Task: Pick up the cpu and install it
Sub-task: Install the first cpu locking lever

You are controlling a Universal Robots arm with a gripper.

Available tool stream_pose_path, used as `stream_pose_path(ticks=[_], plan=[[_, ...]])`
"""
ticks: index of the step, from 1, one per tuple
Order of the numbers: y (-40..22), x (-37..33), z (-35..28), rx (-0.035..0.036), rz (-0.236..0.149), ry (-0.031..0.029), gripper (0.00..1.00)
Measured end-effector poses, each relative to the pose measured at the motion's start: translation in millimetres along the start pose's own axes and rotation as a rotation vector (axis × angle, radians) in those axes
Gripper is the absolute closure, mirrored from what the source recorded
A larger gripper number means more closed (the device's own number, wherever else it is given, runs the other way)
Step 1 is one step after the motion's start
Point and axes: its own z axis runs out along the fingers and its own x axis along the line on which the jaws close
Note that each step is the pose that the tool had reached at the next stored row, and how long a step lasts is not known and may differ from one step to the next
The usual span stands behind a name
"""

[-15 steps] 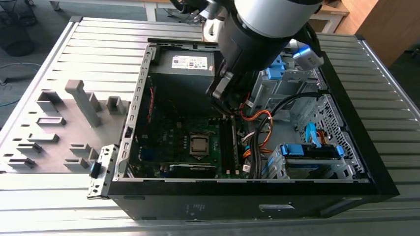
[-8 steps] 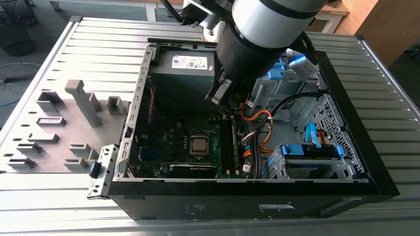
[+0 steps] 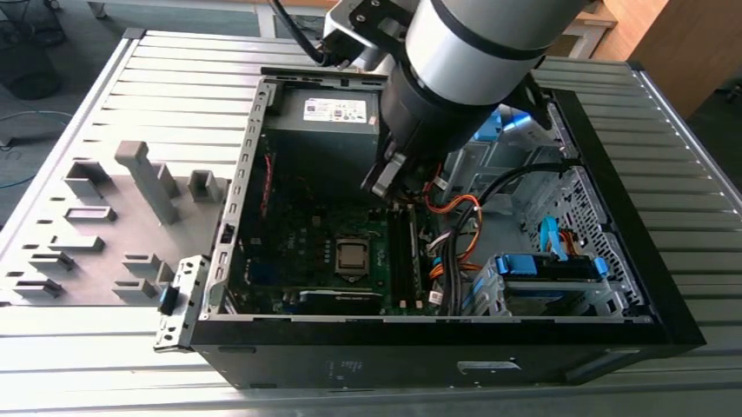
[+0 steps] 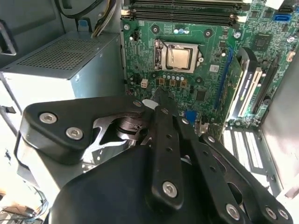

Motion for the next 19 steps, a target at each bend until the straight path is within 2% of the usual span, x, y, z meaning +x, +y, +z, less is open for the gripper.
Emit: stream_pose_path(ticks=[12,15,19], plan=[[-5.0,2.5,20.3,0.0007,0.000,0.0012,0.89],[-5.4,2.7,22.4,0.0042,0.001,0.0069,0.89],[-5.5,2.7,22.6,0.0052,0.001,0.0083,0.89]])
